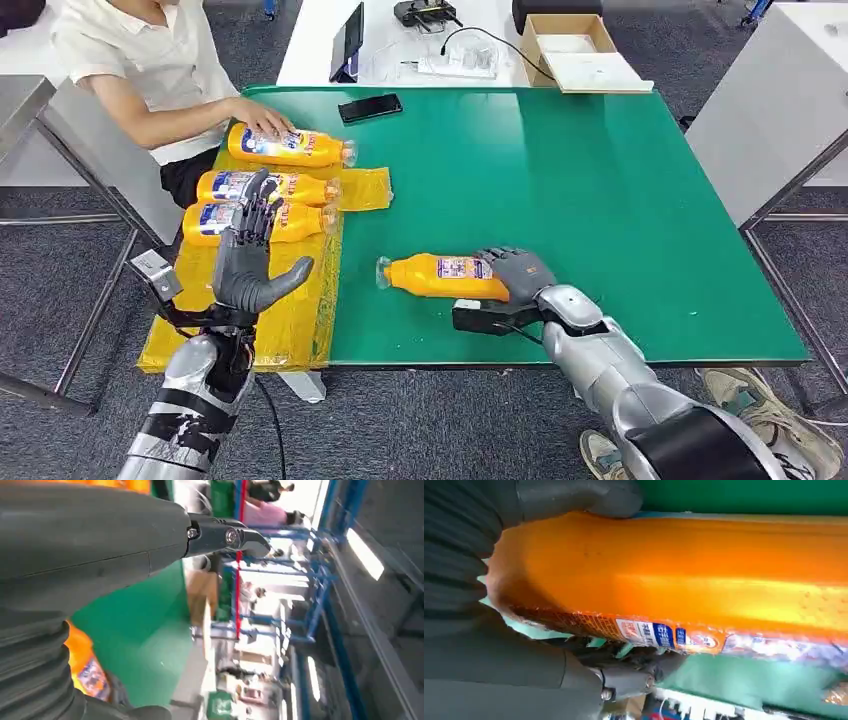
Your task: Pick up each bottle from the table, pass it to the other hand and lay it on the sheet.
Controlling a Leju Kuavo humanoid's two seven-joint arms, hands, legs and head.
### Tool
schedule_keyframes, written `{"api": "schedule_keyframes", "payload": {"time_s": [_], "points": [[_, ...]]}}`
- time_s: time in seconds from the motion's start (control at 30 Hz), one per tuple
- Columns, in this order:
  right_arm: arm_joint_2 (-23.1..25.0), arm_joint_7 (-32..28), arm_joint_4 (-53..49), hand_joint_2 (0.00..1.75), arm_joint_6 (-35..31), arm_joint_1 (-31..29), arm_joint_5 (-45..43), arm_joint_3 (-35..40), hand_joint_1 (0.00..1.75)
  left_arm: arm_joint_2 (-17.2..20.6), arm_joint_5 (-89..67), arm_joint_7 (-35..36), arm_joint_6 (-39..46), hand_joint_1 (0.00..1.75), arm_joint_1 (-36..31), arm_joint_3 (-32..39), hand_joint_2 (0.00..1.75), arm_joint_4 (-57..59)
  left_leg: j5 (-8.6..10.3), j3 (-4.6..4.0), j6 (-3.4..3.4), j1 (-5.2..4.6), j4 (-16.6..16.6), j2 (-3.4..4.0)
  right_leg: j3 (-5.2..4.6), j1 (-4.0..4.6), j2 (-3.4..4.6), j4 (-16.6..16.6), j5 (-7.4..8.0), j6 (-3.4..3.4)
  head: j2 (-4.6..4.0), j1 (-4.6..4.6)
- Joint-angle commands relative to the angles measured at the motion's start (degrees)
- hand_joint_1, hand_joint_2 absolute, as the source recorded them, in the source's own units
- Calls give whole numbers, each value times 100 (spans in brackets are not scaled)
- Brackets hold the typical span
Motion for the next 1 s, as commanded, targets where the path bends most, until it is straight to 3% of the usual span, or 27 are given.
{"api": "schedule_keyframes", "payload": {"time_s": [0.03, 0.17, 0.43, 0.63, 0.77, 0.87, 1.0], "points": [[296, -2083, -1354, 175, 11, 798, -2545, -1557, 175, -83, 227, 120, 568, 0, 64, 57, 175, -263, -11, 14, -11, 8, -1, -1, 19, 10, -10, -3, -12, -12, 0, 4], [261, -2158, -2396, 175, -78, 1108, -2979, -1545, 175, -139, 307, 64, 600, 0, -61, -143, 175, -163, -3, -20, -7, 2, 4, -3, -13, 2, -9, 6, -4, -9, 0, -2], [251, -2203, -3018, 175, -299, 1439, -3528, -1661, 175, -183, 443, 63, 560, 0, -17, -296, 175, -117, -10, -3, -9, 7, 3, -3, 5, 8, -13, 0, -10, -11, -2, 2], [299, -2203, -5021, 175, -1030, 2214, -4056, -1466, 175, -268, 504, 138, 461, 0, 331, -475, 175, -461, -13, -5, -12, 3, 5, -5, 2, 5, -14, 5, -15, -14, -2, -2], [422, -2203, -5709, 175, -721, 2805, -4087, -1270, 175, -185, -94, -34, 291, 0, 758, -1096, 175, -784, -11, -8, -7, 2, -5, -1, -1, 4, -8, -4, -11, -8, 0, -2], [570, -2203, -5552, 175, 131, 2884, -4368, -961, 175, -131, -1548, -305, 620, 0, 878, -1686, 175, -812, -22, 1, -16, 6, 0, 3, 5, 8, -7, 1, -20, -14, 0, 0], [800, -2203, -5286, 175, 193, 2785, -4297, -232, 175, -262, -1903, -295, 758, 0, 849, -2026, 175, -646, -23, 0, -16, 8, -3, 19, 2, 10, 7, -4, -15, -17, -2, 0]]}}
